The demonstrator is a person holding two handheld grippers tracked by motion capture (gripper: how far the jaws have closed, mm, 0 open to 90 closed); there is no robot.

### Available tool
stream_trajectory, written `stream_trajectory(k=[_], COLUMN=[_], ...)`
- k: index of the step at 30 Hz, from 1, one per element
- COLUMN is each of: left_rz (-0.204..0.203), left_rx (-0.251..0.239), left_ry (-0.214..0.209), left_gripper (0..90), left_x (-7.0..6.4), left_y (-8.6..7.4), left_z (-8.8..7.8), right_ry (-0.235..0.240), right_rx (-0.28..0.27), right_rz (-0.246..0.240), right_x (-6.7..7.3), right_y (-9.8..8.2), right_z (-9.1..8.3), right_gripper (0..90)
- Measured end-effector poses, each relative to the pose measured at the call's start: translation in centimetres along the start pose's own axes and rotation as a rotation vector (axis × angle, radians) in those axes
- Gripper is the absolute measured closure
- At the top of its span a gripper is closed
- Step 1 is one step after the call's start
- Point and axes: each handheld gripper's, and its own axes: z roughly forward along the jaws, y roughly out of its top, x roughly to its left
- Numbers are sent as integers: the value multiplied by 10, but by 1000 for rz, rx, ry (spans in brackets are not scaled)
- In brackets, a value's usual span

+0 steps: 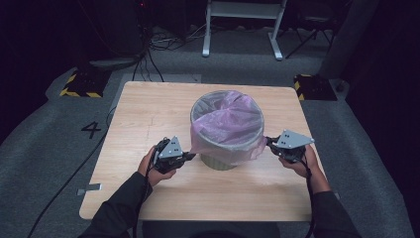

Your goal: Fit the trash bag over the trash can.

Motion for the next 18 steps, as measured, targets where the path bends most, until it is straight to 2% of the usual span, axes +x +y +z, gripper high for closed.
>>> stream_trajectory(k=[2,4,7,10,11,18], left_rz=[-3,-29,-21,-17,-31,-66], left_rx=[12,10,40,71,72,106], left_ry=[-2,-8,2,11,13,43], left_gripper=[899,899,898,898,897,891], left_x=[0,1,2,3,4,13], left_y=[-3,-8,-12,-17,-20,-30], left_z=[-1,0,3,8,10,21], right_ry=[11,32,54,65,71,113], right_rx=[22,44,57,106,122,207], right_rz=[-8,7,18,6,6,68], right_x=[4,5,5,8,9,4], right_y=[-5,-10,-14,-19,-21,-38], right_z=[-1,-1,0,6,9,25], right_gripper=[900,900,900,900,900,900])
